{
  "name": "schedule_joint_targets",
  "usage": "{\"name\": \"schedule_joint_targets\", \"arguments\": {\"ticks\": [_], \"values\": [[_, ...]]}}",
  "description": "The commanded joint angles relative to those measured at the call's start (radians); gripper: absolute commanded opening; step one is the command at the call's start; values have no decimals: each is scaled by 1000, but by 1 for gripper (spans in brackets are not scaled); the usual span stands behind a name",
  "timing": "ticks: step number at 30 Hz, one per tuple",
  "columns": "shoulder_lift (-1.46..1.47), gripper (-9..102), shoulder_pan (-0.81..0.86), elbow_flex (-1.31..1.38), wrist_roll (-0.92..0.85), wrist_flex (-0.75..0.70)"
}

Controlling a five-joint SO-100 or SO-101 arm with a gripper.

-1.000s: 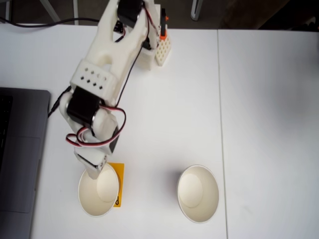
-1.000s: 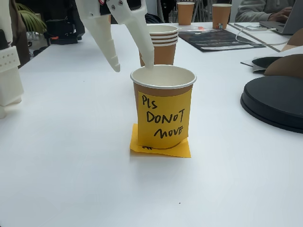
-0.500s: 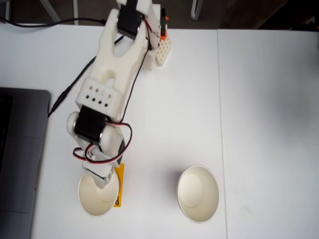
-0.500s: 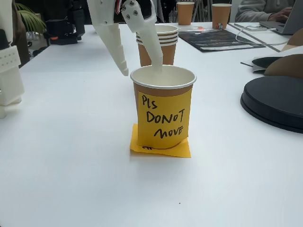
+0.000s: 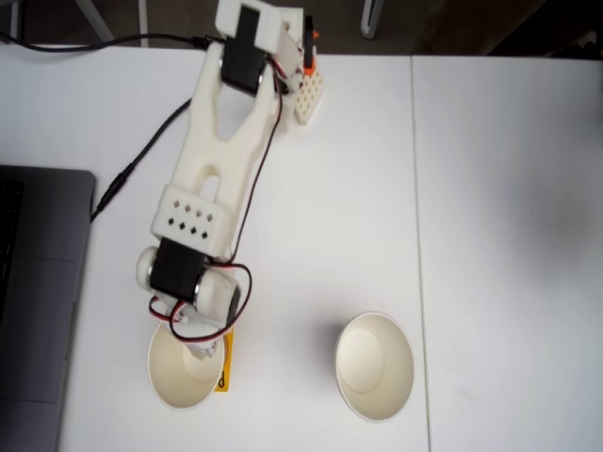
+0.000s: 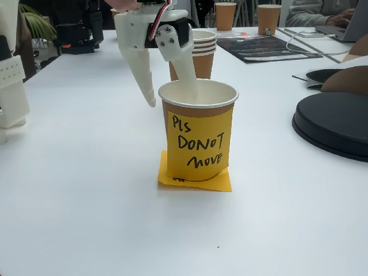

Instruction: Pickup cup and make a pile of cup.

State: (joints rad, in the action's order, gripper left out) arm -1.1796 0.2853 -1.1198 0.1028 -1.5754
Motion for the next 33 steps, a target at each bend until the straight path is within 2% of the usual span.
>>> {"name": "schedule_joint_targets", "arguments": {"ticks": [1,24,28,33], "values": [[28,23,6,164,-2,-14],[155,22,61,216,5,0],[155,16,66,216,5,0],[155,4,61,216,2,0]]}}
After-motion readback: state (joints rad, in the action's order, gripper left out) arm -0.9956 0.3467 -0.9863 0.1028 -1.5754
